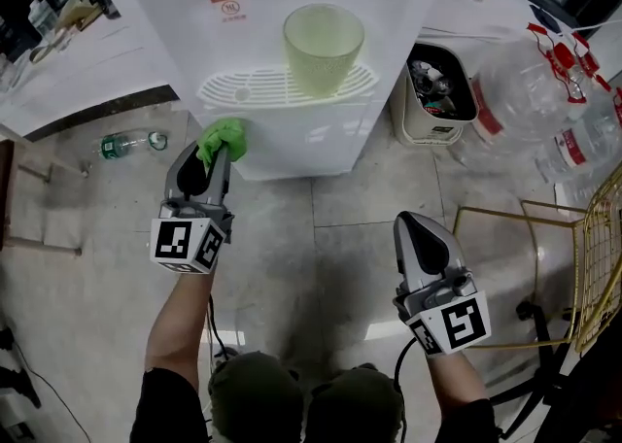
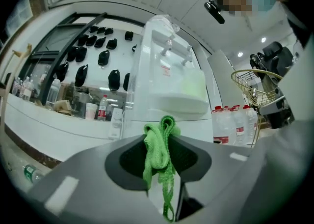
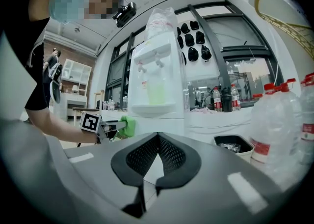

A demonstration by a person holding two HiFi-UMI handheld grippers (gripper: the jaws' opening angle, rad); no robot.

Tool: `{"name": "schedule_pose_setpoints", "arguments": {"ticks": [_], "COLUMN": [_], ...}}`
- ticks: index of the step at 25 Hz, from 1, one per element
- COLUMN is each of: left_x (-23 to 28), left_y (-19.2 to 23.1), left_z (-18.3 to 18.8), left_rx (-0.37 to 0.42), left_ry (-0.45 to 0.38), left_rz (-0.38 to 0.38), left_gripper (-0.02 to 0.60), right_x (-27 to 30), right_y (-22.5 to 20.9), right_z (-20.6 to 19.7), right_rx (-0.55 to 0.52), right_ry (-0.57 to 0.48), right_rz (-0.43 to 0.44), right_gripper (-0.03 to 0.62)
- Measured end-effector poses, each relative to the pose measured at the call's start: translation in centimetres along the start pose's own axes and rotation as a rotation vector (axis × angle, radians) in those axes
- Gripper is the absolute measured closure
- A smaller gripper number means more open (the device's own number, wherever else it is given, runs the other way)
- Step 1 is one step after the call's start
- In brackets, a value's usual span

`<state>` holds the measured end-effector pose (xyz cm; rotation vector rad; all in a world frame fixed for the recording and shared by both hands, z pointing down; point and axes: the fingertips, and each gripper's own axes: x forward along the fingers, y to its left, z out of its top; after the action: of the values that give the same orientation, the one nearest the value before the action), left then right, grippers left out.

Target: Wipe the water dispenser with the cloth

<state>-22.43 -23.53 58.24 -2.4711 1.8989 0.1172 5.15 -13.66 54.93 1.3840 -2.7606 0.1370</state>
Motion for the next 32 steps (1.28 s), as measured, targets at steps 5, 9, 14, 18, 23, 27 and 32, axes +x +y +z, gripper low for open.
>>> {"name": "schedule_pose_setpoints", "arguments": {"ticks": [5,9,14,18,23,27,32], "left_x": [-1.3,-1.3,1.5,4.9,8.3,9.6,7.9], "left_y": [1.8,-2.4,-12.9,-19.1,-22.6,-20.9,-17.6], "left_z": [-0.2,-0.9,-4.3,-7.3,-9.0,-9.2,-8.8], "left_rx": [-0.002,-0.014,-0.074,-0.093,-0.09,-0.104,-0.101], "left_ry": [-0.003,-0.01,0.019,0.062,0.088,0.088,0.079], "left_rz": [0.072,-0.023,-0.261,-0.341,-0.348,-0.279,-0.239], "left_gripper": [0.462,0.462,0.462,0.462,0.462,0.462,0.462], "right_x": [-0.3,-1.0,-2.0,-3.3,-5.2,-6.3,-5.9], "right_y": [-0.5,-0.5,-0.8,-1.5,-2.6,-3.5,-3.3], "right_z": [-1.0,-1.2,-2.2,-3.1,-3.7,-4.1,-4.2], "right_rx": [0.01,0.017,0.031,0.05,0.049,0.036,0.051], "right_ry": [0.004,-0.011,-0.016,-0.007,0.016,0.029,0.01], "right_rz": [-0.006,0.001,-0.003,-0.029,-0.072,-0.093,-0.088], "right_gripper": [0.589,0.589,0.589,0.589,0.589,0.589,0.589]}}
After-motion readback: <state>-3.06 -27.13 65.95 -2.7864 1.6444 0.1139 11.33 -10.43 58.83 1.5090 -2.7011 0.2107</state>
